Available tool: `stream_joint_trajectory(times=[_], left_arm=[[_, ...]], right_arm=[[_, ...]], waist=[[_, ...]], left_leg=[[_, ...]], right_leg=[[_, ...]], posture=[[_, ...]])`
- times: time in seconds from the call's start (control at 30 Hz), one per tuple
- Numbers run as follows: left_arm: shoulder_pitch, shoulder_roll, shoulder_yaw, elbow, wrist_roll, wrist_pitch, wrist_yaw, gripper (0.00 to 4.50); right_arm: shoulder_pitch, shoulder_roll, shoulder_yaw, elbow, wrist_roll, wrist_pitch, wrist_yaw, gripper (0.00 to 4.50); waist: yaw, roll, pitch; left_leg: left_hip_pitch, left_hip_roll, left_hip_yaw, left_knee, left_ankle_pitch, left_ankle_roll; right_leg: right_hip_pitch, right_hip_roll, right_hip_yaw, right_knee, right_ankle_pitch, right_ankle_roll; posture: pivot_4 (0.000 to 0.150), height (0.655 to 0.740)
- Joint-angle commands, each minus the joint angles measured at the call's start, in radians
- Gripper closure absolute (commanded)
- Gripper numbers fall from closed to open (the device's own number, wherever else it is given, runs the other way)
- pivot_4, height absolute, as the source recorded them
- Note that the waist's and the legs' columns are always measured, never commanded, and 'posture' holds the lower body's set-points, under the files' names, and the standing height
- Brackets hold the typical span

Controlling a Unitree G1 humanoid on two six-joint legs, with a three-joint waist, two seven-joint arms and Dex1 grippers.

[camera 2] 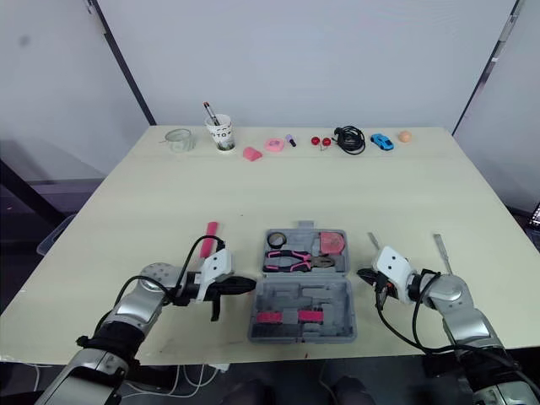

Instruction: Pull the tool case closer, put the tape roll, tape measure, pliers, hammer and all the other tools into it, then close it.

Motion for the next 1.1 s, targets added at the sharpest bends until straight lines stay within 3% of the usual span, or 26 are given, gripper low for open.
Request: stream_joint_trajectory(times=[0.03,0.27,0.5,0.6,0.67,0.77,0.83,0.87,0.9,1.0,1.07,1.1], left_arm=[[0.039,0.021,0.063,-0.101,-0.068,0.043,0.018,4.45],[0.186,0.049,0.277,-0.355,-0.287,0.124,0.059,4.45],[0.408,0.085,0.459,-0.438,-0.358,0.135,0.12,4.45],[0.504,0.09,0.511,-0.448,-0.373,0.128,0.129,4.5],[0.537,0.086,0.529,-0.455,-0.38,0.127,0.137,4.5],[0.612,0.057,0.584,-0.449,-0.396,0.125,0.18,3.63],[0.662,0.038,0.616,-0.437,-0.399,0.115,0.201,2.63],[0.686,0.028,0.63,-0.435,-0.4,0.112,0.21,2.52],[0.707,0.021,0.64,-0.435,-0.402,0.11,0.216,1.86],[0.76,0.007,0.655,-0.445,-0.407,0.099,0.214,0.97],[0.776,0.006,0.656,-0.454,-0.409,0.095,0.21,0.06],[0.778,0.006,0.656,-0.457,-0.412,0.095,0.21,0.06]], right_arm=[[0.034,-0.005,-0.085,-0.091,0.054,0.001,-0.052,4.5],[0.188,0.01,-0.279,-0.255,0.181,0.074,-0.165,4.5],[0.368,0.022,-0.445,-0.348,0.269,0.086,-0.216,4.5],[0.441,0.026,-0.498,-0.367,0.296,0.083,-0.219,3.79],[0.475,0.024,-0.513,-0.373,0.298,0.07,-0.214,2.82],[0.568,0.05,-0.577,-0.375,0.327,0.045,-0.212,1.21],[0.635,0.07,-0.613,-0.373,0.343,0.025,-0.204,0.15],[0.665,0.079,-0.628,-0.371,0.347,0.012,-0.199,0.07],[0.69,0.087,-0.64,-0.37,0.353,0.002,-0.196,0.0],[0.745,0.107,-0.666,-0.353,0.358,-0.026,-0.191,0.0],[0.767,0.117,-0.674,-0.333,0.358,-0.043,-0.189,0.0],[0.776,0.12,-0.675,-0.323,0.357,-0.051,-0.185,0.0]], waist=[[0.004,0.0,0.0],[0.007,-0.001,0.001],[0.003,-0.001,0.001],[0.004,-0.001,0.001],[0.006,-0.001,0.001],[0.007,-0.001,0.001],[0.007,-0.002,0.001],[0.006,-0.002,0.001],[0.006,-0.002,0.001],[0.004,-0.002,0.001],[0.004,-0.002,0.001],[0.004,-0.002,0.0]], left_leg=[[0.0,0.0,0.0,0.0,0.0,0.0],[-0.002,0.0,0.0,0.0,0.0,0.0],[0.0,0.001,0.001,-0.001,0.0,0.0],[0.0,0.001,0.001,-0.001,0.0,0.0],[0.0,0.0,0.001,-0.001,0.0,0.0],[0.0,0.0,0.001,-0.001,0.0,0.0],[0.0,0.001,0.001,-0.002,0.0,0.0],[0.0,0.001,0.001,-0.003,0.0,0.0],[0.0,0.001,0.001,-0.003,0.0,0.0],[0.0,0.001,0.001,-0.004,0.0,-0.001],[0.001,0.004,0.0,-0.004,-0.001,-0.001],[0.001,0.004,0.0,-0.004,-0.001,-0.001]], right_leg=[[0.0,0.0,0.0,0.0,0.0,0.0],[0.0,-0.001,0.0,-0.001,0.0,0.0],[0.0,-0.002,0.0,-0.001,-0.002,-0.004],[0.0,-0.002,0.0,-0.002,-0.003,-0.004],[0.0,-0.003,0.0,-0.002,-0.003,-0.004],[0.0,-0.004,0.0,-0.002,-0.003,-0.004],[0.0,-0.004,0.0,-0.004,-0.003,-0.004],[0.0,-0.004,0.0,-0.005,-0.003,-0.004],[0.0,-0.004,-0.001,-0.006,-0.003,-0.004],[-0.001,-0.005,0.0,-0.006,-0.003,-0.004],[-0.002,-0.007,0.0,-0.007,-0.003,-0.004],[-0.002,-0.008,0.0,-0.007,-0.003,-0.004]], posture=[[0.15,0.74],[0.15,0.74],[0.15,0.74],[0.15,0.74],[0.15,0.74],[0.15,0.74],[0.15,0.74],[0.15,0.74],[0.15,0.74],[0.15,0.74],[0.15,0.74],[0.15,0.74]])
